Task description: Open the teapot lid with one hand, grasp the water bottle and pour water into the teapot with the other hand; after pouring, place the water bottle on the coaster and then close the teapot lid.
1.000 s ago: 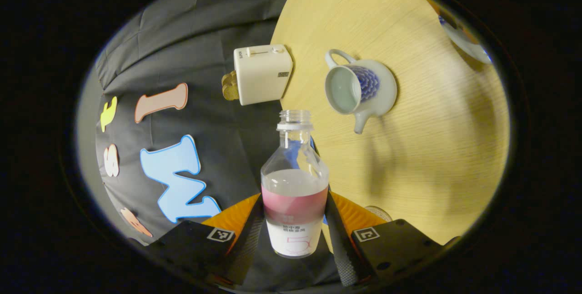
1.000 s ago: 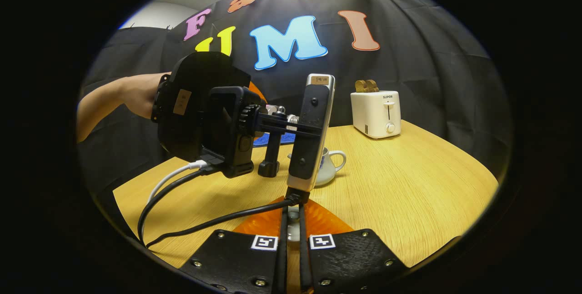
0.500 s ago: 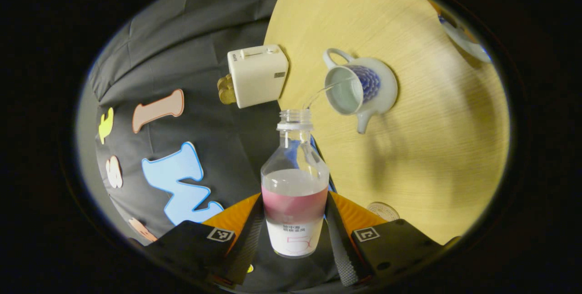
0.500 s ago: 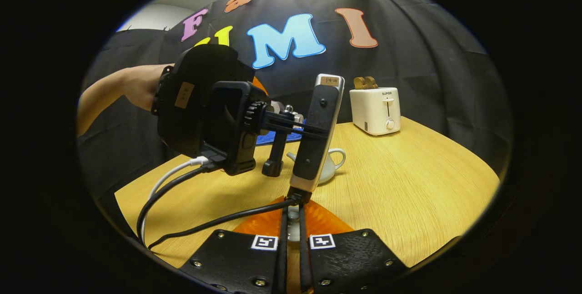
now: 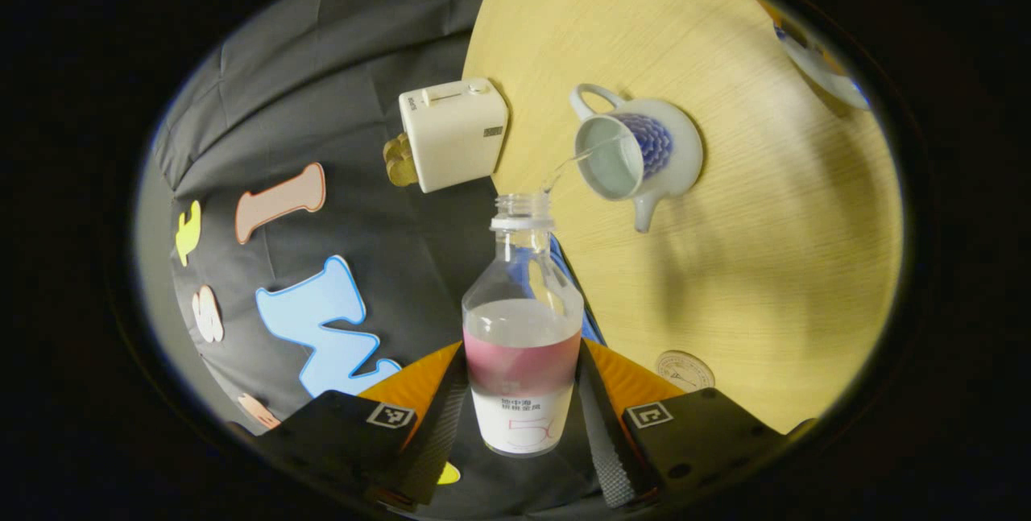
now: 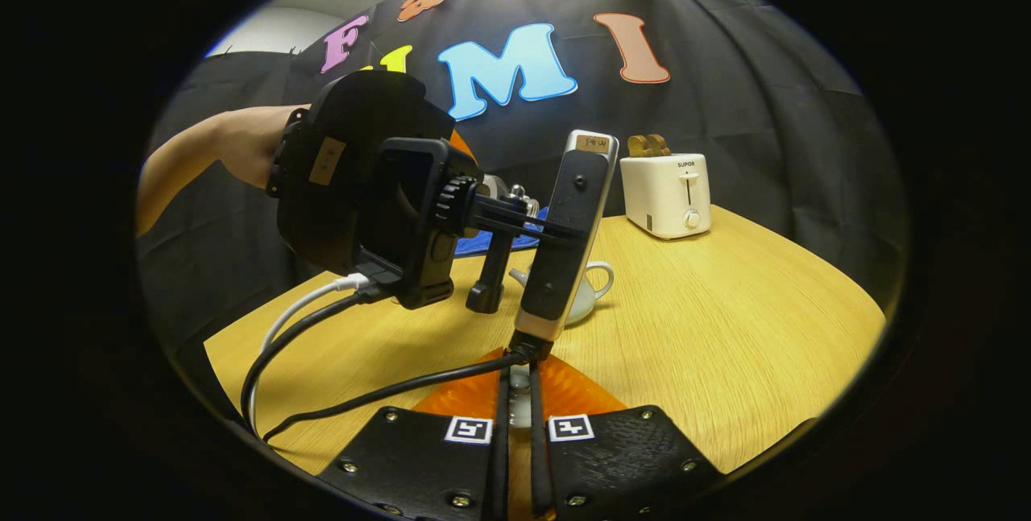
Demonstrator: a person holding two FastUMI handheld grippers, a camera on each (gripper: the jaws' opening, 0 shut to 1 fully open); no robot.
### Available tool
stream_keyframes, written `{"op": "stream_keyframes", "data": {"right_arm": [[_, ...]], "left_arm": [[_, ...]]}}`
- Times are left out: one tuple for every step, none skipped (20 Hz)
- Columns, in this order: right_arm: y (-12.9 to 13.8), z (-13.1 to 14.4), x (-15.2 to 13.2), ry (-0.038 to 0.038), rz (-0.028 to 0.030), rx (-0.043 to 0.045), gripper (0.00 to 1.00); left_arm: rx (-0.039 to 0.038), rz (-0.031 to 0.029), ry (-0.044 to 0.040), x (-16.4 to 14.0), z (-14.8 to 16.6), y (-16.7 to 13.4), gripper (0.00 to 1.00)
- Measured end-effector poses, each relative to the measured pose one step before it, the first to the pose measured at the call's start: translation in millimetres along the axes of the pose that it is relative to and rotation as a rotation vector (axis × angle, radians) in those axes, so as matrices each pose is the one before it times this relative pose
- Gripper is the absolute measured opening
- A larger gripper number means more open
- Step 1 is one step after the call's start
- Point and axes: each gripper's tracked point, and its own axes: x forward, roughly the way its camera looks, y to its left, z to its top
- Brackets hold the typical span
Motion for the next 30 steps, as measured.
{"op": "stream_keyframes", "data": {"right_arm": [[-0.13, -0.11, -0.09, -0.00022, -0.00029, 0.00103, 0.11], [0.02, 0.19, -0.11, -0.00052, 0.00097, 0.00096, 0.11], [0.76, -0.87, 0.20, 0.00229, 0.00039, 0.00107, 0.11], [0.09, -0.45, 0.08, 0.00216, 0.00062, 0.00099, 0.11], [0.06, 0.49, -0.30, 0.00095, 0.00052, 0.00134, 0.11], [-0.61, 0.05, -0.09, 0.00033, 0.00107, 0.00168, 0.11], [0.12, -0.09, 0.48, -0.00075, -0.00058, 0.00091, 0.11], [0.23, 0.28, 0.20, 0.00086, 0.00023, -0.00068, 0.11], [0.26, -0.41, -0.24, -0.00003, -0.00052, -0.00050, 0.11], [-0.40, -0.04, -0.64, 0.00075, 0.00042, 0.00116, 0.11], [0.28, 0.02, -0.18, 0.00130, 0.00053, 0.00093, 0.11], [0.25, -0.52, 0.01, -0.00014, 0.00047, -0.00054, 0.11], [0.25, -0.03, 0.17, 0.00091, -0.00003, 0.00004, 0.11], [-0.20, 0.27, 0.12, 0.00091, -0.00004, 0.00068, 0.11], [-0.45, -0.81, 0.55, 0.00116, 0.00089, 0.00288, 0.11], [-0.11, 0.31, -0.32, 0.00036, -0.00036, 0.00038, 0.11], [0.39, -0.24, -0.25, 0.00081, 0.00013, 0.00037, 0.11], [-0.18, 0.53, 0.54, 0.00072, -0.00075, 0.00025, 0.11], [-0.03, -0.23, 0.12, -0.00016, -0.00044, 0.00083, 0.11], [0.12, -0.30, -0.13, 0.00101, 0.00004, -0.00001, 0.11], [-0.66, -0.01, -0.04, 0.00105, -0.00116, 0.00175, 0.11], [0.15, 0.41, -0.12, 0.00056, 0.00008, 0.00130, 0.11], [-0.15, -0.95, 0.22, 0.00030, -0.00063, 0.00046, 0.11], [0.03, 0.22, 0.68, 0.00019, 0.00010, -0.00014, 0.11], [-0.16, -0.02, 0.42, 0.00052, -0.00031, 0.00062, 0.11], [-0.27, 0.46, -0.54, 0.00051, 0.00007, 0.00078, 0.11], [-0.19, -0.60, -0.71, 0.00031, -0.00048, 0.00188, 0.11], [0.08, 0.36, -0.02, -0.00043, 0.00003, 0.00215, 0.11], [-0.39, 0.46, -0.10, -0.00089, -0.00115, 0.00203, 0.11], [-0.36, -0.37, -0.30, 0.00026, -0.00157, 0.00073, 0.11]], "left_arm": [[0.00351, 0.00322, 0.00049, 0.43, -0.04, 0.63, 0.84], [0.00471, 0.00161, 0.00188, -0.29, 0.37, -0.01, 0.84], [0.00516, -0.00084, 0.00083, -0.64, 0.19, 0.80, 0.84], [0.00381, -0.00189, 0.00281, -0.58, -0.07, -0.21, 0.84], [0.00309, 0.00017, 0.00064, -0.08, -0.08, 1.31, 0.84], [0.00337, 0.00323, 0.00138, -0.01, 0.03, 0.44, 0.84], [0.00283, 0.00452, 0.00024, -0.92, 0.62, 0.73, 0.84], [0.00503, 0.00045, 0.00157, -0.64, -0.03, -0.06, 0.84], [0.00338, 0.00123, 0.00013, 0.05, 0.60, 0.95, 0.84], [0.00438, 0.00093, 0.00332, -0.74, -0.80, 0.43, 0.84], [0.00438, 0.00429, 0.00214, -0.71, 0.32, 1.02, 0.84], [0.00315, -0.00200, 0.00326, 0.36, -0.41, -0.22, 0.84], [0.00230, -0.00079, 0.00092, -0.01, 0.07, 0.11, 0.84], [0.00240, 0.00073, 0.00150, -0.93, -0.08, 0.85, 0.84], [0.00336, -0.00133, 0.00275, -0.46, -0.15, -0.32, 0.84], [0.00279, 0.00200, 0.00139, -0.49, 0.37, 1.49, 0.84], [0.00307, 0.00139, 0.00100, 0.52, -0.04, -0.19, 0.84], [0.00267, 0.00209, 0.00095, -0.65, 0.51, 0.95, 0.84], [0.00301, 0.00183, 0.00077, -0.55, 0.07, 0.10, 0.84], [0.00324, 0.00193, 0.00056, -0.25, 0.30, 0.97, 0.84], [0.00298, 0.00373, 0.00112, -1.17, 0.24, -0.27, 0.84], [0.00203, 0.00225, 0.00009, 0.10, 0.34, 1.05, 0.84], [0.00226, 0.00300, 0.00072, 0.68, -0.24, -0.12, 0.84], [0.00166, 0.00072, 0.00068, -0.65, -0.24, 0.77, 0.84], [0.00105, 0.00187, 0.00013, 0.07, 0.73, 0.25, 0.84], [0.00109, 0.00203, 0.00030, 0.11, -0.77, 0.46, 0.84], [-0.00116, 0.00476, -0.00324, 0.23, 0.14, 0.08, 0.84], [-0.00721, -0.00074, -0.00167, 0.35, -0.11, -1.62, 0.84], [-0.01457, -0.00048, -0.00642, 1.19, -0.21, -1.73, 0.84], [-0.01812, -0.00174, -0.00605, 1.62, 0.13, -2.18, 0.84]]}}
